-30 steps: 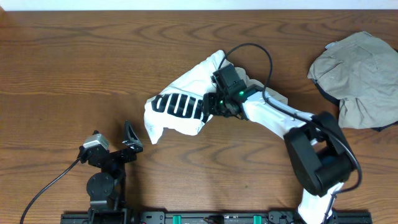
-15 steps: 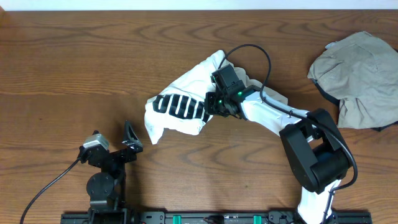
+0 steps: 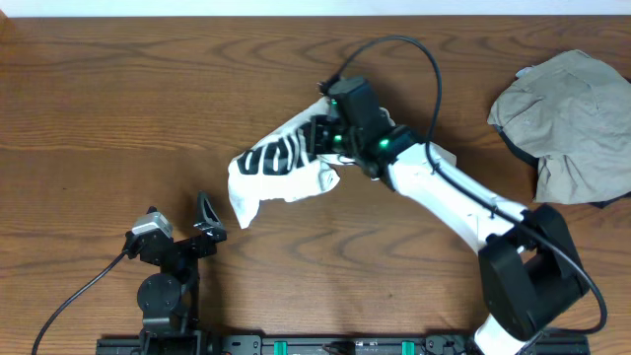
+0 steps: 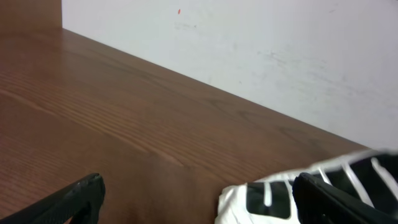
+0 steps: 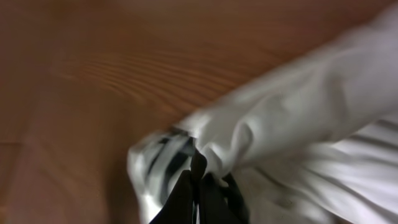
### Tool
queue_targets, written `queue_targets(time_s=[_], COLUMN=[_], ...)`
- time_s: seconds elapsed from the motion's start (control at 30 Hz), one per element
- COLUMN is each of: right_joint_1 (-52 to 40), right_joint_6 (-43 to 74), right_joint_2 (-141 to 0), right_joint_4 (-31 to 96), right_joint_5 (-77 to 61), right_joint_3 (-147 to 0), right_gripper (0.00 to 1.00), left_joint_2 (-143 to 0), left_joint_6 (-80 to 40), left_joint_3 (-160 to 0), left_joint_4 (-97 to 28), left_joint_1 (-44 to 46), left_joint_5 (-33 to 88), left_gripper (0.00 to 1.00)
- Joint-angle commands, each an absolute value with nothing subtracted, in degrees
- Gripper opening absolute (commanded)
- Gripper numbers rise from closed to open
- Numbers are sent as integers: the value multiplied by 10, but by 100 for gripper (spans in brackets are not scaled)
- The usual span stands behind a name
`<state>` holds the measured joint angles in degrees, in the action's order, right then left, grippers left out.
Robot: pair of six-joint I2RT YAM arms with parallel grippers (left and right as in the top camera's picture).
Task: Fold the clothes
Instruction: 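Drag the T-shirt further left, spreading it on the table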
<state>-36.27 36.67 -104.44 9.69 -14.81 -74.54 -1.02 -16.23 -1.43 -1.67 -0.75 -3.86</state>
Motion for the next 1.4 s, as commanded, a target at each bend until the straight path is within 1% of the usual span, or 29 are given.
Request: queue_targets(time_s=[0.0, 0.17, 0.3, 0.5, 0.53, 0.6, 0.63, 0.7, 0.77, 0.8, 0.83, 0.97, 1.2, 1.23, 1.3, 1.37], right_joint_1=[-402, -450, -474, -498, -501, -503, -501, -494, -482, -475, -467, -430, -361, -351, -331, -307], right_joint_6=[390, 403, 408, 408, 408, 407, 407, 407, 407, 407, 406, 393, 348, 346, 346, 346], right_joint_2=[-1042, -1051, -1057, -1081, -1087, -1093, -1094, -1094, -1094, -1094, -1094, -1094, -1093, -1093, -1089, -1085], right_joint_4=[62, -23, -55, -119, -129, -138, -140, -144, -150, -150, -147, -131, -125, -114, -73, -20], right_joint_5=[-150, -110, -63, -59, -58, -58, -57, -57, -58, -62, -69, -107, -246, -259, -257, -250], right_joint_3=[-750, -750, -750, -750, -750, -750, -750, -750, -750, -750, -750, -750, -750, -750, -750, -750], right_gripper=[1, 1, 1, 2, 4, 19, 24, 27, 36, 39, 40, 41, 45, 46, 43, 42], left_joint_2=[-11, -11, -11, -11, -11, -11, -11, -11, -11, -11, -11, -11, -11, -11, -11, -11], left_joint_6=[-152, -152, -152, -152, -152, -152, -152, -152, -152, -152, -152, -152, -152, -152, -152, -152], left_joint_3=[-2, -2, -2, -2, -2, -2, -2, -2, -2, -2, -2, -2, -2, -2, -2, -2], left_joint_4=[-37, -37, -38, -37, -38, -38, -37, -38, -37, -37, -37, -37, -37, -37, -38, -37], left_joint_1=[-12, -12, -12, -12, -12, -12, -12, -12, -12, -12, -12, -12, -12, -12, -12, -12], left_joint_5=[-52, -52, -52, -52, -52, -52, -52, -52, -52, -52, -52, -52, -52, -52, -52, -52], left_gripper=[98, 98, 98, 98, 98, 98, 98, 98, 98, 98, 98, 98, 98, 98, 98, 98])
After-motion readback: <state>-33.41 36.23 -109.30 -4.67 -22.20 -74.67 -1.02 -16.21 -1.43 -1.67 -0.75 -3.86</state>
